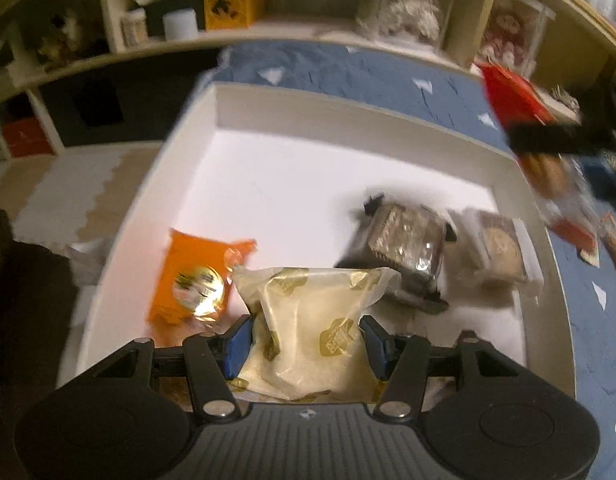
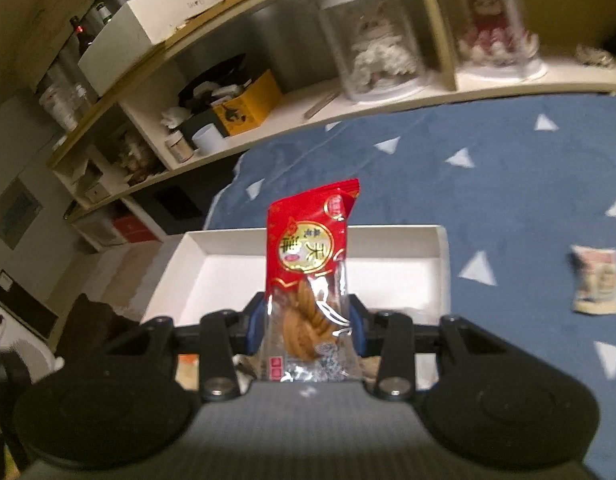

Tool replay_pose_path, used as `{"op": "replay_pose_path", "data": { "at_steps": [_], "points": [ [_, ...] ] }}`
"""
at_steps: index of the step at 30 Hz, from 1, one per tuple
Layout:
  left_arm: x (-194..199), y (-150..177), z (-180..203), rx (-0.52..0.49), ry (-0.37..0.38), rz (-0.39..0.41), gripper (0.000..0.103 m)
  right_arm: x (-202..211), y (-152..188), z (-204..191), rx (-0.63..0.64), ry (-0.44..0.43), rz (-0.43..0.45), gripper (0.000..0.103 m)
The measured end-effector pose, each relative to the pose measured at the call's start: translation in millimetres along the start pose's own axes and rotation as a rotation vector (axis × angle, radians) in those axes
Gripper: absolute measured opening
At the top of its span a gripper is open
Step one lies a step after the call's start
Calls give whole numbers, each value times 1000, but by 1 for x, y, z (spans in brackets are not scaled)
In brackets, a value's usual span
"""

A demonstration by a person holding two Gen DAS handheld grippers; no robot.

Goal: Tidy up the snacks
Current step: 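Lower the cream bag and red pack into the tray and open both tools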

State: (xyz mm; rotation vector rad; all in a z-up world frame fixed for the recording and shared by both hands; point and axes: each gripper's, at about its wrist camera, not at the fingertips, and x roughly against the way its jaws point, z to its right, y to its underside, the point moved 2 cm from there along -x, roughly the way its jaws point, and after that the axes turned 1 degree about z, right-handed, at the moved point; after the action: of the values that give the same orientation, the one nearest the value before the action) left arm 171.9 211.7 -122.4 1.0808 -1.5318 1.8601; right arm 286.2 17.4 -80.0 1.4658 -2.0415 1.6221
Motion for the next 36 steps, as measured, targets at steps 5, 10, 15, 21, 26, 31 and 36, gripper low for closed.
{"op": "replay_pose_path", "data": {
  "at_steps": [5,10,15,21,26,31,36],
  "points": [
    [-9,2,-6,10,-1,0,59,-35,-5,-12,-106,-54,-49,47],
    [-11,0,-10,23,23,33,59,-72,-9,-31,-191,-100,-114,47],
    [-12,0,-12,31,43,54,59,-105,-9,-60,-181,-125,-176,47],
    [-13,4,-23,58,38,91,60,-145,-10,-91,-149,-204,-246,58],
    [-15,1,-17,28,15,91,60,-138,-13,-100,-33,-162,-187,73],
    [-12,1,-16,28,7,81,63,-120,-17,-87,36,-139,-186,73],
    [-6,-2,-18,46,20,87,66,-106,-9,-67,51,-124,-215,72]
  ]
}}
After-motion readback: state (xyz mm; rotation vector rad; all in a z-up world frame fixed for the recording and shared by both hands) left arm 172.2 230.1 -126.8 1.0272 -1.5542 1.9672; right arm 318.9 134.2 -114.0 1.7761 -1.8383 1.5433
